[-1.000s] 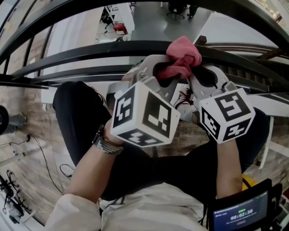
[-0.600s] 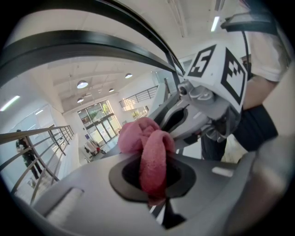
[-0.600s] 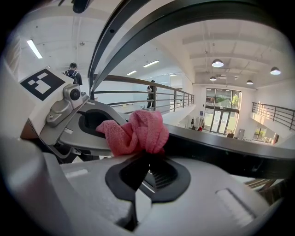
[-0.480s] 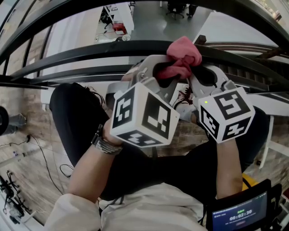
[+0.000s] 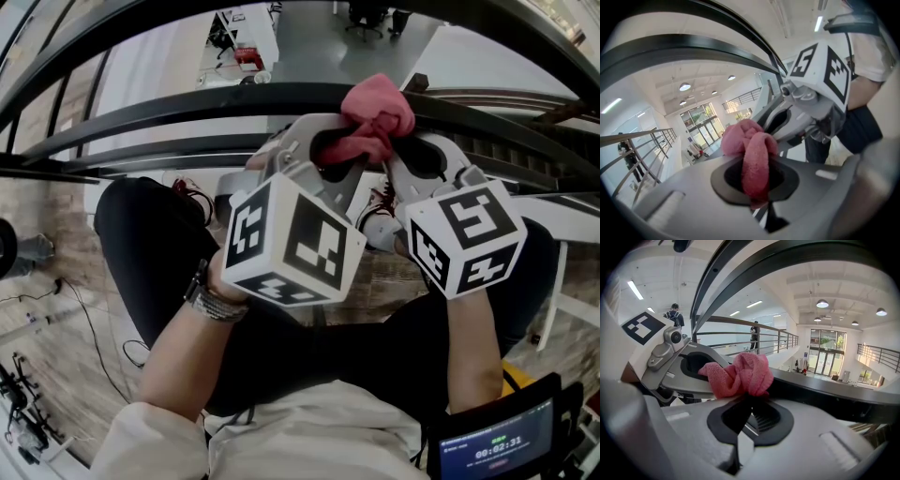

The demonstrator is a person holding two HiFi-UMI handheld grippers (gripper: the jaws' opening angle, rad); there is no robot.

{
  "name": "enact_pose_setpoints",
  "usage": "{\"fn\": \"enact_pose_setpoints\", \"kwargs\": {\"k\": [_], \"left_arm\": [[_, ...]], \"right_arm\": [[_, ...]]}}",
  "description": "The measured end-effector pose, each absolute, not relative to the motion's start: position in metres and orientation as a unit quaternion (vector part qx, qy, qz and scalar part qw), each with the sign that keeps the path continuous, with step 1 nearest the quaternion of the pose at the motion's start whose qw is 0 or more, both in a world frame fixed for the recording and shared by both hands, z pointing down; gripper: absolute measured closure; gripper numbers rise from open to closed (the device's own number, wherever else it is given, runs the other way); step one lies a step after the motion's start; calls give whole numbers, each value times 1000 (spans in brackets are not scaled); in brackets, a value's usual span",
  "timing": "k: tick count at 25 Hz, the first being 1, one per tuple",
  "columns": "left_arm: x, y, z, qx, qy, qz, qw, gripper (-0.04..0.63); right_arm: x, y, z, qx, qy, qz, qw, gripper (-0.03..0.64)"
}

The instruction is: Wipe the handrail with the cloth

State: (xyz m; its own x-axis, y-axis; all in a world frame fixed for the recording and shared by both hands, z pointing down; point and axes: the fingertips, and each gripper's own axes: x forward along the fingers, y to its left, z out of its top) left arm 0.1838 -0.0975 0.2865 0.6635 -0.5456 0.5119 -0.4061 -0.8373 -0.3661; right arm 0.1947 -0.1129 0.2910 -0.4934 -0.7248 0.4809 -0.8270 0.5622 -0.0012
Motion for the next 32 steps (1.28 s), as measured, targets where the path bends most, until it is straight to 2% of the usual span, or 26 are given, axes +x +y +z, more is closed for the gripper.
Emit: {"fn": "enact_pose_setpoints", "kwargs": {"k": [32], "left_arm": [[134,-103,275,-897,310,-299,96,566]], "right_arm": [[144,-115,278,422,-874,103,216,615]]}}
